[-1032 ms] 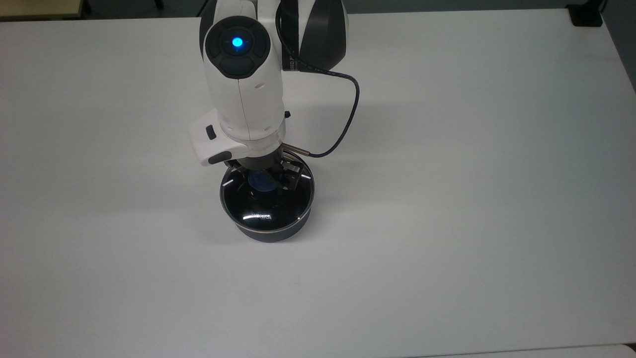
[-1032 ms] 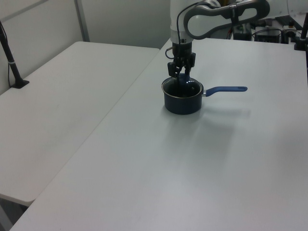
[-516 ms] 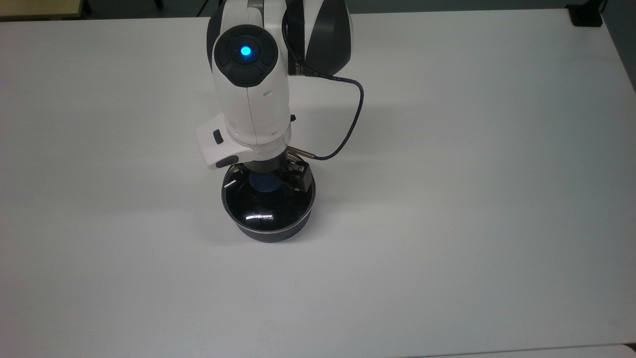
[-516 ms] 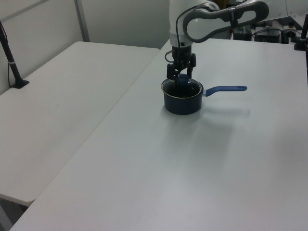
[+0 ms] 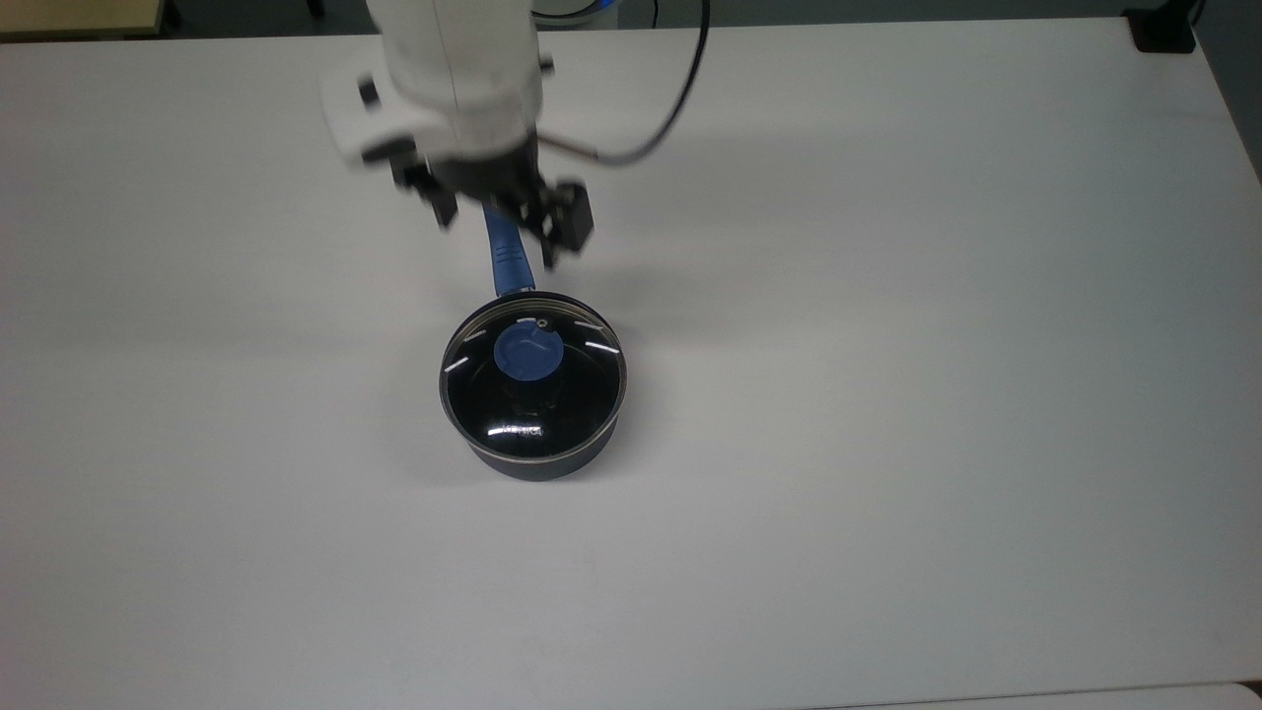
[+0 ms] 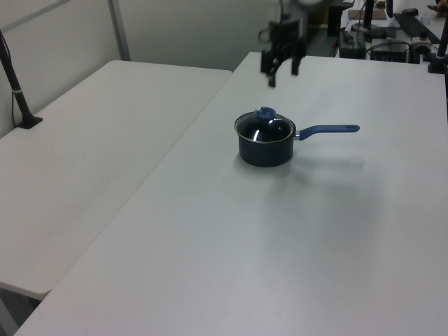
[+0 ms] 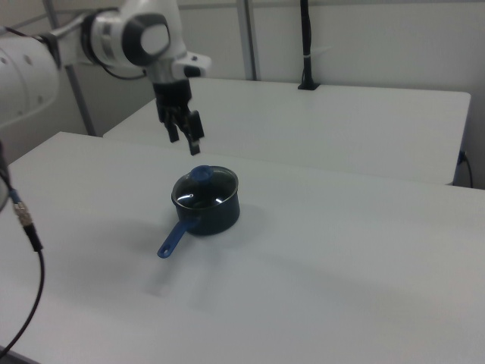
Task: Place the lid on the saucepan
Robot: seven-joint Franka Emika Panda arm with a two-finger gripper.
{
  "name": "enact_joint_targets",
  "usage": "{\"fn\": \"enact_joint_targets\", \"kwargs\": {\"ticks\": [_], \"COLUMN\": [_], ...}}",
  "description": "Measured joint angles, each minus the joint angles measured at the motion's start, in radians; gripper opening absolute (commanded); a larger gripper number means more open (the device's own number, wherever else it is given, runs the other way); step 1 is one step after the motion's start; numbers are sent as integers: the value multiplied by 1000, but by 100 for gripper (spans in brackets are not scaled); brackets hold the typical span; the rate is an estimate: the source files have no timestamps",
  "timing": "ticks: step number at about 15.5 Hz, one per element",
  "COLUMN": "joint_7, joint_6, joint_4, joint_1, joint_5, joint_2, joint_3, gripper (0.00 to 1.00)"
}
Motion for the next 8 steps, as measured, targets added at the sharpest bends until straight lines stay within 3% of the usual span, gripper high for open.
{"fn": "enact_joint_targets", "kwargs": {"ticks": [4,8], "joint_7": [-20,-148], "joint_6": [-102,-132], "joint_4": [-97,-238], "joint_1": [-29,-41], "joint_5": [36,57], "joint_2": [-180,-347], "joint_3": [-1,-3], "gripper": [100,100]}}
